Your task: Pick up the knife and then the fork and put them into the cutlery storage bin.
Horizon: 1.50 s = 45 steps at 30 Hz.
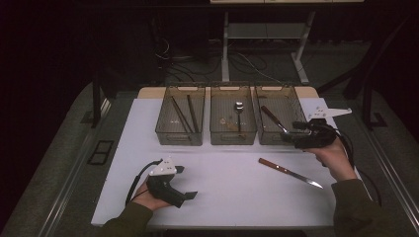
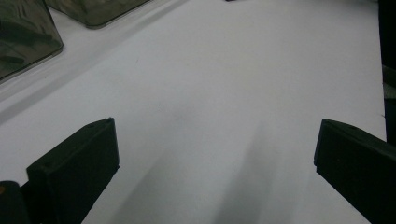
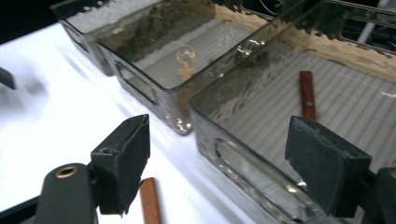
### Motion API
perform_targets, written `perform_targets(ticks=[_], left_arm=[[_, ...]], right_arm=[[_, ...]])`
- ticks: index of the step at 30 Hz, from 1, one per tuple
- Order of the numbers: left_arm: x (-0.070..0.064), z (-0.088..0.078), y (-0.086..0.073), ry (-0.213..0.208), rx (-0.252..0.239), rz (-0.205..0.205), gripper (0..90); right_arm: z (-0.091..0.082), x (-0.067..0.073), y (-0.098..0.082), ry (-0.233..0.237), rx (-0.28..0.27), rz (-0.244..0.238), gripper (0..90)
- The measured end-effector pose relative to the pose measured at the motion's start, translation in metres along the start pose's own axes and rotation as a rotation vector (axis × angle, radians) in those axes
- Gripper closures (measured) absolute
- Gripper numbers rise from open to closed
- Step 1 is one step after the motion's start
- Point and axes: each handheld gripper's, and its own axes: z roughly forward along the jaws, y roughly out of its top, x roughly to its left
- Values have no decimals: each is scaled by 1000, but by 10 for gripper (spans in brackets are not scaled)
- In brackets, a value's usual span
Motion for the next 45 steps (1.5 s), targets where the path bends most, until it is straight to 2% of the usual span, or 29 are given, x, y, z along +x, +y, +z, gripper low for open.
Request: perform_targets(ticks=[6, 12, 21, 27, 31, 38, 45], left_arm=[[0, 0, 0, -2, 2, 3, 0], [-1, 0, 0, -1, 4, 7, 0], [-3, 0, 1, 4, 7, 17, 0], [-2, 0, 1, 2, 19, 31, 0], [-2, 0, 1, 2, 19, 31, 0], [-2, 0, 1, 3, 22, 31, 0], [-2, 0, 1, 4, 25, 29, 0]], right_arm=[[-3, 9, -14, 13, 5, -22, 221], [-6, 13, -29, 18, -10, -17, 221], [-9, 16, -50, 1, 30, -18, 221], [-9, 14, -54, 4, 55, -15, 221], [-7, 14, -53, 7, 94, -31, 220], [-2, 15, -51, 12, 201, -56, 223], [4, 21, -49, 37, 299, -109, 292]])
